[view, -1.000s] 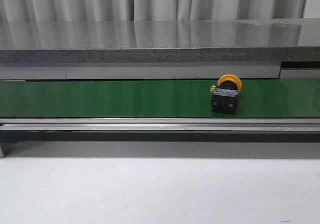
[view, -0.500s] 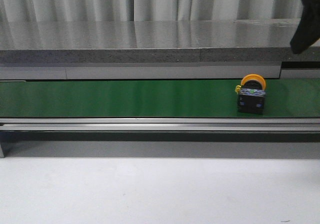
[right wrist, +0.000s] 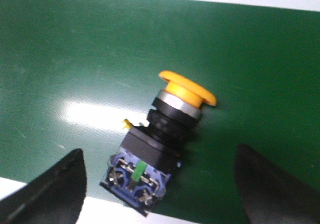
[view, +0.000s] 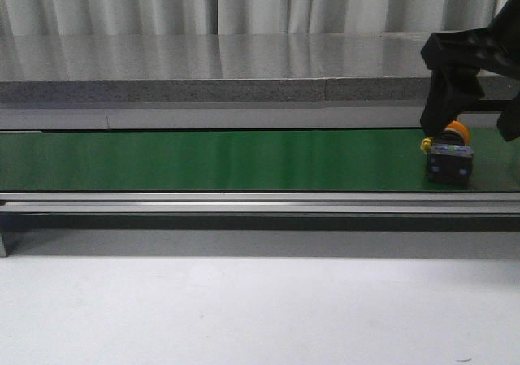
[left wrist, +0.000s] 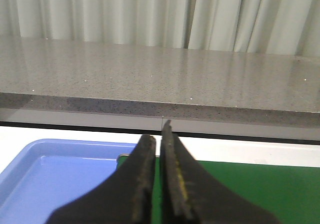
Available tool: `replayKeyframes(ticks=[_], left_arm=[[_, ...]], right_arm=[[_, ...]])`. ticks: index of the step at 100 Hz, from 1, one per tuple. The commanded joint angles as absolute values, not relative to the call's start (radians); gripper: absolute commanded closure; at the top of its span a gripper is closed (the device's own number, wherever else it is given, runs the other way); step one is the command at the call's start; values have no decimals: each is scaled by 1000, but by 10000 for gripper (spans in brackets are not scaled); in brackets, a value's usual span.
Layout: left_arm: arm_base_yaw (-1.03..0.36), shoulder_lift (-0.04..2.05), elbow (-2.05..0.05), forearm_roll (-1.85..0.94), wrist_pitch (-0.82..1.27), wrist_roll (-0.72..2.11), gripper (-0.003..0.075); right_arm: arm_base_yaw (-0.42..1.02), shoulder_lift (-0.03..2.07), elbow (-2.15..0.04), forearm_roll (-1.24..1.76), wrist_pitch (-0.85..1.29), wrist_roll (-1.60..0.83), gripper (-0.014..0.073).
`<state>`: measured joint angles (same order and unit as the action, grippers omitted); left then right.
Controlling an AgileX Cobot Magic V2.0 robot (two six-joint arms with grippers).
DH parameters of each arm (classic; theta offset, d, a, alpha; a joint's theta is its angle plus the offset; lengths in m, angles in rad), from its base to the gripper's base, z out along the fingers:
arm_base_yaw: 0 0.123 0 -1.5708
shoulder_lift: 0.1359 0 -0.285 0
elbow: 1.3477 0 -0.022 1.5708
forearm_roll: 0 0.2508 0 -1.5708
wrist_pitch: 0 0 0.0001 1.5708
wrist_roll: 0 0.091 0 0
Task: Move button from left to right
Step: 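Lower the right gripper onto the button and grasp it, then lift the button off the belt and lower it into the green bin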
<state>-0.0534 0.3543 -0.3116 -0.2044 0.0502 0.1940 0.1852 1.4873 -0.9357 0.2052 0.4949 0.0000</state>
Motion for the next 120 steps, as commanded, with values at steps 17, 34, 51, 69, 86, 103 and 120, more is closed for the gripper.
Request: replayKeyframes(ticks=[17,34,51,69,86,103,120], left_arm=[[-52,361,-339,-213,-29,183,715],[-52,361,-339,-213,-29,183,715],[-52,361,-339,-213,-29,183,715],[-52,361,-339,-213,-29,183,715],[-52,361,-339,-213,-29,183,715],[-52,361,-339,-213,-29,183,715],[-52,361,-339,-213,-29,183,715]], right_arm=[[186,1501,-971,152,441,0,112],[186,1540,-971,129,437,0,210],[186,1562,-971,128,447,0,213],[186,1534,-977,127,456,0,335],[169,1489,-1056,102,516,0,389],[84,1463,-1184,38,589,0,390],[-46,1463,-1271,-91,611,-17,390]])
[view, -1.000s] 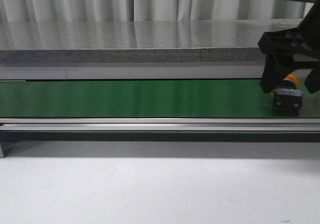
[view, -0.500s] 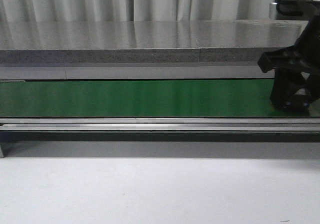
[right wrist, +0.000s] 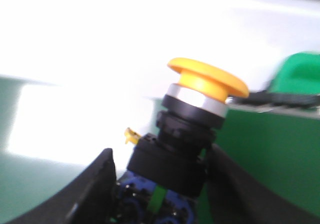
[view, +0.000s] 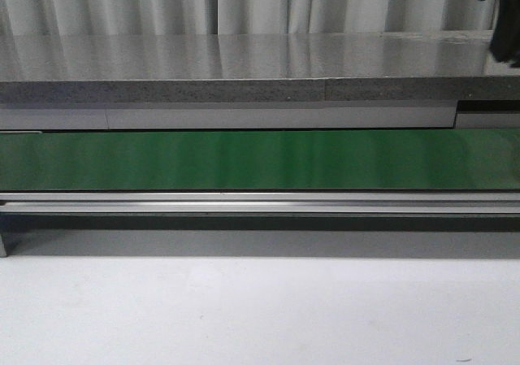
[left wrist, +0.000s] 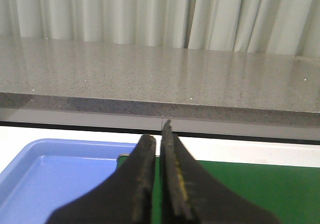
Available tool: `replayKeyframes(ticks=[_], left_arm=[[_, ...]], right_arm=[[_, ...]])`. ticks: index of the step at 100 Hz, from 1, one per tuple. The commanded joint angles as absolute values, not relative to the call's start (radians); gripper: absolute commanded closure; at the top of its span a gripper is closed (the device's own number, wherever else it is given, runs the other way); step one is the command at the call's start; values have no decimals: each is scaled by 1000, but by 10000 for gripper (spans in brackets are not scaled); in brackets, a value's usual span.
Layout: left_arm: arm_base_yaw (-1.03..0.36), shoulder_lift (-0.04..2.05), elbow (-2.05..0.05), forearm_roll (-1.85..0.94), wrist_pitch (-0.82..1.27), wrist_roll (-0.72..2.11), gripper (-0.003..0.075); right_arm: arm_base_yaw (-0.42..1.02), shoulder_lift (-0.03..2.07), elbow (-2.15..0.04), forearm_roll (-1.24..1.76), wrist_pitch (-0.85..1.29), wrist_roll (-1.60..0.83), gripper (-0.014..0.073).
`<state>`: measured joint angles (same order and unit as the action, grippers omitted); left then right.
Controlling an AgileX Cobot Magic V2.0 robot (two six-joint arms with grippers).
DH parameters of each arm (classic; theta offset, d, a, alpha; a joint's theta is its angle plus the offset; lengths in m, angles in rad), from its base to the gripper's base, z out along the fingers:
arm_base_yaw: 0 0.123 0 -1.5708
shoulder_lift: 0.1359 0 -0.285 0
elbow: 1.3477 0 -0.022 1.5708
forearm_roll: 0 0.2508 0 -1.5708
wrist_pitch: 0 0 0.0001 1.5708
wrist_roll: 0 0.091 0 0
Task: Move button from left to right
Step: 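Lift the button off the belt and lower it into the green bin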
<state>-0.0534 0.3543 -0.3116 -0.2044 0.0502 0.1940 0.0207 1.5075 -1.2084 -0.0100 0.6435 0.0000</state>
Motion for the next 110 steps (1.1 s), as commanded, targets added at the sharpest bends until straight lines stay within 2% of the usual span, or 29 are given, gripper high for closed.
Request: replayKeyframes(ticks=[1,27,43,70,94,110], left_arm=[[-52,361,-339,-213,-29,183,715],[-52,361,-339,-213,-29,183,715],[-52,361,-339,-213,-29,183,715],[-52,361,-339,-213,-29,183,715],[-52,361,-339,-213,-29,183,715],[-52,361,-339,-213,-29,183,715]], right_arm=[[-59,1463,-1273,-99,608,-17,390],[-279,1518,-1277,-220,529,-29,390],[-360,1602,-1277,-230,510,-29,390],[-395,1746,-1277,-232,501,-29,390],[-395,1794,-1277,-233,520,-29,386],[-395,1798,-1277,-233,523,-28,305]])
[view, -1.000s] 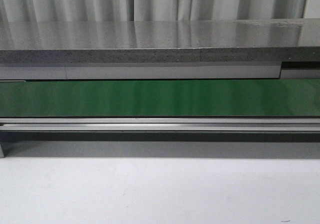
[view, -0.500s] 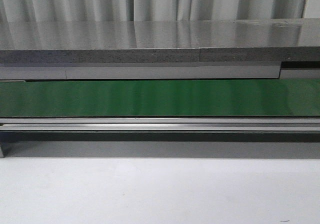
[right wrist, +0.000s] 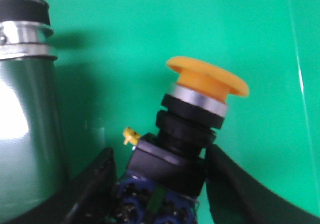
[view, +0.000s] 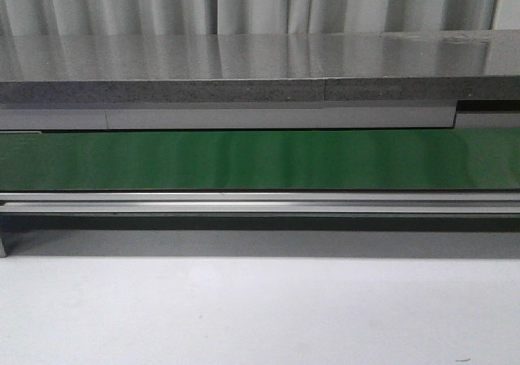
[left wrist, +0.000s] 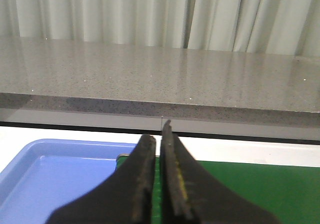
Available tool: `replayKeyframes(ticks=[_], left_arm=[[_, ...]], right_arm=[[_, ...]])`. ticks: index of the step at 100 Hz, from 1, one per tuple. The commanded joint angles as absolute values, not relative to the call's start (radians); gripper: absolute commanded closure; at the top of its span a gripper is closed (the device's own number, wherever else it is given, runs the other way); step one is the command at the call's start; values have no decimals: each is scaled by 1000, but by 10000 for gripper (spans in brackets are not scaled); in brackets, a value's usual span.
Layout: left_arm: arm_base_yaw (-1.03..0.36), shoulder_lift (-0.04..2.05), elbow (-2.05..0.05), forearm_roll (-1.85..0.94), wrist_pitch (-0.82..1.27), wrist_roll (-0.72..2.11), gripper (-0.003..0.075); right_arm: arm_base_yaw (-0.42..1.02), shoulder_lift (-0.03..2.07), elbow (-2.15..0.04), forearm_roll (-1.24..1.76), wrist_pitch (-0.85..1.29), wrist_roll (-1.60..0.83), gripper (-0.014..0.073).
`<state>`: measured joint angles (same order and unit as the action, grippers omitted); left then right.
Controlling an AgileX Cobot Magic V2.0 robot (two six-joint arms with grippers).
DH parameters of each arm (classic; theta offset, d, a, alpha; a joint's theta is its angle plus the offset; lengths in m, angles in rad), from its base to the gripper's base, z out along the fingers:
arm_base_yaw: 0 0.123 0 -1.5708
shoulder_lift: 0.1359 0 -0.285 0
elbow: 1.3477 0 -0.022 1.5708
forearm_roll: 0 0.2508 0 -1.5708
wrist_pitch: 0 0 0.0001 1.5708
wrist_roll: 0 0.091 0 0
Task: Move button from left to right
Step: 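Lift the button off the belt and lower it into the green bin, then open the right gripper and raise it away from the bin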
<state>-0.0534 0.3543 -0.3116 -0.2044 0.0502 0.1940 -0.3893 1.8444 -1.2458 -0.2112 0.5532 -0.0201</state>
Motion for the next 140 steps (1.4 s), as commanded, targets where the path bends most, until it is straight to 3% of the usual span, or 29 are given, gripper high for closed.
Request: replayKeyframes(ticks=[1,20,43,84,117,140], left_arm=[[-52,361,-339,-213,-29,183,715],[-52,361,-339,-213,-29,183,715],[-52,361,-339,-213,-29,183,715],[-52,361,-339,-213,-29,183,715],[-52,361,-339,-213,-29,183,715],[-52,361,-339,-213,-29,183,715]], right_arm=[[-395,1798,-1277,-233,524,-28,293],[-395,1798,-1277,-227,541,-28,163],[-395,1797,-1278,-213,553,-28,114],[-367,1663,-1278,-154,479,-8,117],[-214,1457,-1253,-94,408,-8,117],[-108,1225,-1069,-44,273,-8,117]])
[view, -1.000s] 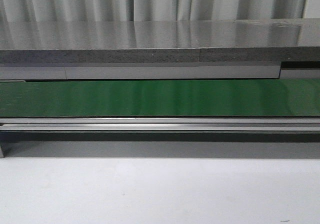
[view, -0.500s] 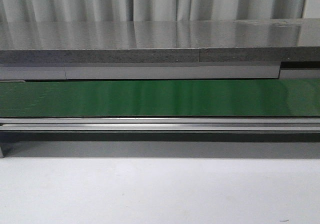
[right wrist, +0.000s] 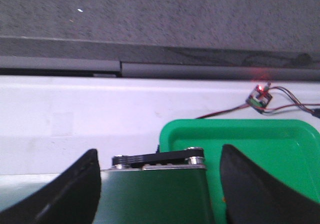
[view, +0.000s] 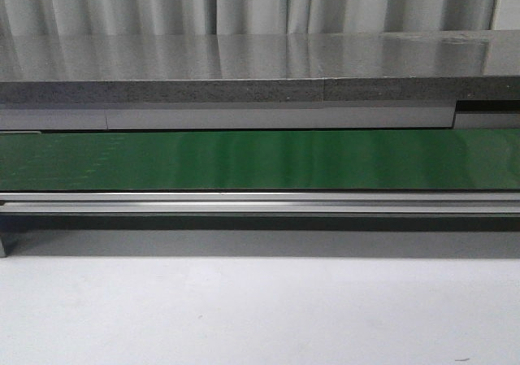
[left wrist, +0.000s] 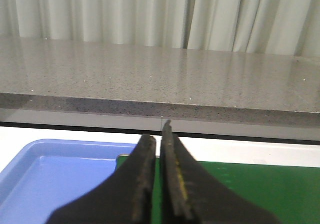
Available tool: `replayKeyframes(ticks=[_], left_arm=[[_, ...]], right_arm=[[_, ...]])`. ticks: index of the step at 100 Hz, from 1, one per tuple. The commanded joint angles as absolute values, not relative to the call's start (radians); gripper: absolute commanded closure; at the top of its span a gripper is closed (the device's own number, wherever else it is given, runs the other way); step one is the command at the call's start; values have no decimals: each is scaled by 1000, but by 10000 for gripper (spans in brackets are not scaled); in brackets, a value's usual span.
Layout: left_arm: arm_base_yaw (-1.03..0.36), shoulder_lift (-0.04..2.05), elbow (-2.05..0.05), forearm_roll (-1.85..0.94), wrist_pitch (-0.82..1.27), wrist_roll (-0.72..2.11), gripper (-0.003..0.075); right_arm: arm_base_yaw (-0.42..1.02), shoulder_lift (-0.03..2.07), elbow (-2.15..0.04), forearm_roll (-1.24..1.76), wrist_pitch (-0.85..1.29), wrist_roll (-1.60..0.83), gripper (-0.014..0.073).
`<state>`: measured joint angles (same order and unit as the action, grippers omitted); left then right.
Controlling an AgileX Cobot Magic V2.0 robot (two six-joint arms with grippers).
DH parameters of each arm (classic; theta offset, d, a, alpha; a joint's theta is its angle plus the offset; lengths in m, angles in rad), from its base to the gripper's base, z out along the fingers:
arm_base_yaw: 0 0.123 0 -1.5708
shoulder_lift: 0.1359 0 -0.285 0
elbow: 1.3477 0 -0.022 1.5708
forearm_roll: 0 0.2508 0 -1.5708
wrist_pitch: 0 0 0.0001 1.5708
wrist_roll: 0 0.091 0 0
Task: Move button from left to right
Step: 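Open the right gripper and raise it away from the bin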
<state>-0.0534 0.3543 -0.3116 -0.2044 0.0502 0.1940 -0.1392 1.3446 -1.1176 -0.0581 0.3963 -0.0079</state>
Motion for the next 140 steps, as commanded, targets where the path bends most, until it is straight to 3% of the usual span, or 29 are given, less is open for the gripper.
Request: replayKeyframes(ticks=[1,36,65,75,94,111,140], left_arm=[[-52,361,-339,-213,-29,183,715],[-52,361,-339,-213,-29,183,715],[-52,361,-339,-213,-29,183,715],[-52,361,-339,-213,-29,183,715],[-52,361,-339,-213,-29,183,715],[-52,361,-339,-213,-29,183,715],[-52,361,-339,-213,-29,183,715]], right_arm=[[-102,1207,-1053,-43,262,-8,117],[-8,793,-658,-40,130,-8,117],[29,521,-493,0,125,-8,125],[29,463,-467,0,149,-8,203],[29,421,-461,0,146,-8,484],[29,421,-461,0,143,-8,669],[29,421,-461,0,147,-8,662]])
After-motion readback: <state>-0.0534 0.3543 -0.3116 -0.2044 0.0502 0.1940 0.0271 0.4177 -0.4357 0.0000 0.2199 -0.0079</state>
